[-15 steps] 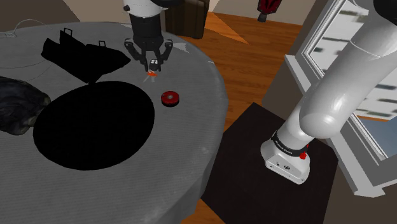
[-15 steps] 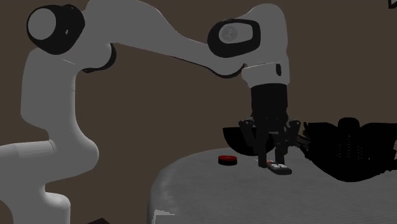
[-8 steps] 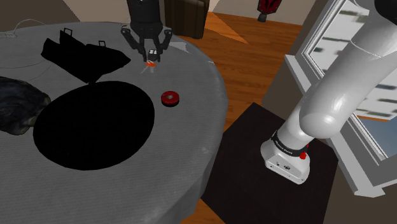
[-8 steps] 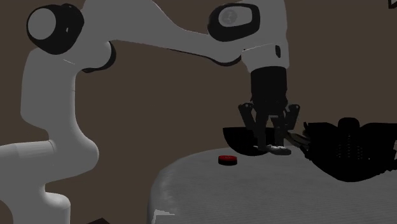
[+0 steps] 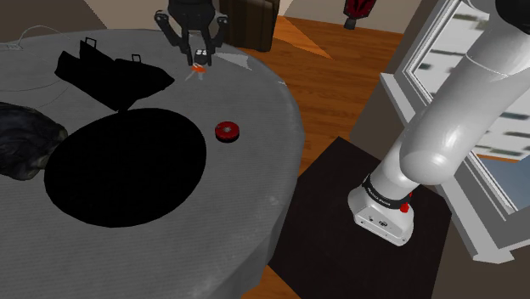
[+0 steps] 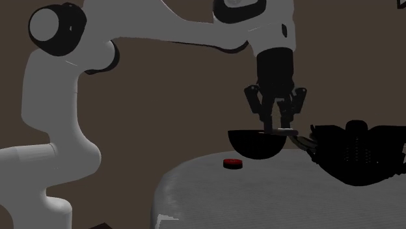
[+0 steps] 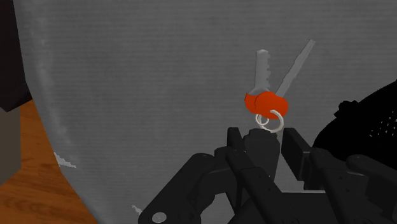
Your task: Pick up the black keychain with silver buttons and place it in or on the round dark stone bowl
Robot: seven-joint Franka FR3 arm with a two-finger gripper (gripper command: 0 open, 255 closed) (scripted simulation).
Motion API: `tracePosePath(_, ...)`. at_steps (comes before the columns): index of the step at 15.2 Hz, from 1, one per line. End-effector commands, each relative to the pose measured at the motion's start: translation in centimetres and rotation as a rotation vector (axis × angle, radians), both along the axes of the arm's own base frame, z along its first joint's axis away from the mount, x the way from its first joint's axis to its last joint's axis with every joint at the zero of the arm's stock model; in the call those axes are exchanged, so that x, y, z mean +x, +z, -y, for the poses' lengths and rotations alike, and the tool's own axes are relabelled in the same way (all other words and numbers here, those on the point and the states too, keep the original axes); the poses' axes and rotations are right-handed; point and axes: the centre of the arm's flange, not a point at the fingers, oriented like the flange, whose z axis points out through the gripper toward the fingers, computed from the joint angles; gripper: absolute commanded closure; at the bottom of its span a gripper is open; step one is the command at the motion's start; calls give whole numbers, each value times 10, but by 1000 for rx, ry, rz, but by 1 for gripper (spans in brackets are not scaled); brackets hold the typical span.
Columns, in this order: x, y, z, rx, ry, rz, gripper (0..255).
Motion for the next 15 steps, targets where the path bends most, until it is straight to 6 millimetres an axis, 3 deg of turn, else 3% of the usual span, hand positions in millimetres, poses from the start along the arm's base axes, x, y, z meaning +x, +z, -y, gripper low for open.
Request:
tracePosePath(1,-1,11,0,0,0,0,255)
tracePosePath(12,-1,69,0,0,0,0,255)
tracePosePath(15,-22,71,-33,0,0,0,255)
